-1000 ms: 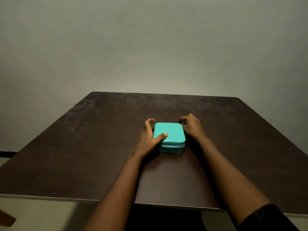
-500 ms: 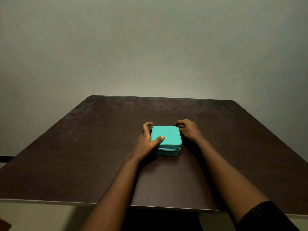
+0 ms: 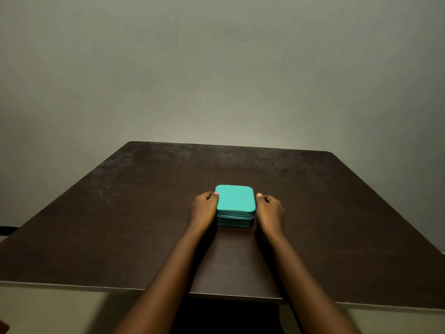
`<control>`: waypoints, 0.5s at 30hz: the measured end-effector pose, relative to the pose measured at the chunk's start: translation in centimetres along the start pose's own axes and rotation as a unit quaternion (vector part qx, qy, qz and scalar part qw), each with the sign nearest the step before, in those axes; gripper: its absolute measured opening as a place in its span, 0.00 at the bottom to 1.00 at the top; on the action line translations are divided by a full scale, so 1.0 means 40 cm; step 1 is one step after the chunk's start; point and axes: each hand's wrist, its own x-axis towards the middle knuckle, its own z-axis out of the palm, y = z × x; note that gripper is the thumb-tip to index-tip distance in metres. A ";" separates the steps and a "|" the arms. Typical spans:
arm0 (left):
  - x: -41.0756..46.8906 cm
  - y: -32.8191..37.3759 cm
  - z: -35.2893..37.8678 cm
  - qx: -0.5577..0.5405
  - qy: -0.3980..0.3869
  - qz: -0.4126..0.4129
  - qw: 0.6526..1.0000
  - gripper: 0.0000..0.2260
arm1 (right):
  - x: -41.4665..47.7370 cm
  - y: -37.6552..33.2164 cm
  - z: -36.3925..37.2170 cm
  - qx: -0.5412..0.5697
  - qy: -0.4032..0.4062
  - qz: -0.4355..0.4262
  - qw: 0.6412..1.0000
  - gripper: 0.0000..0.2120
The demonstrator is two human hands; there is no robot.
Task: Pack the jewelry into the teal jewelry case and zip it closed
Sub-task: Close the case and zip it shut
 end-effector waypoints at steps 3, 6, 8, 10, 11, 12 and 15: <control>0.001 0.032 0.011 0.046 0.008 -0.042 0.998 0.11 | -0.037 -0.014 0.020 -0.023 -0.031 -0.006 0.999 0.17; 0.019 0.050 0.019 0.127 -0.011 -0.058 0.990 0.12 | -0.045 -0.032 0.036 -0.040 -0.025 -0.003 0.999 0.18; 0.028 0.057 0.019 0.149 -0.025 -0.042 0.988 0.12 | -0.039 -0.044 0.037 -0.039 -0.014 -0.001 0.999 0.18; 0.043 0.061 0.022 0.126 -0.028 -0.027 0.991 0.12 | -0.021 -0.057 0.039 -0.030 -0.013 -0.001 0.999 0.17; 0.050 0.066 0.025 0.121 -0.032 -0.021 0.992 0.12 | -0.010 -0.063 0.040 -0.029 -0.013 -0.004 0.999 0.17; 0.054 0.070 0.029 0.113 -0.036 -0.020 0.993 0.13 | 0.004 -0.069 0.043 -0.028 -0.016 -0.007 0.999 0.17; 0.087 0.082 0.046 0.068 -0.034 -0.025 0.997 0.13 | 0.049 -0.084 0.055 -0.028 -0.022 -0.011 0.999 0.17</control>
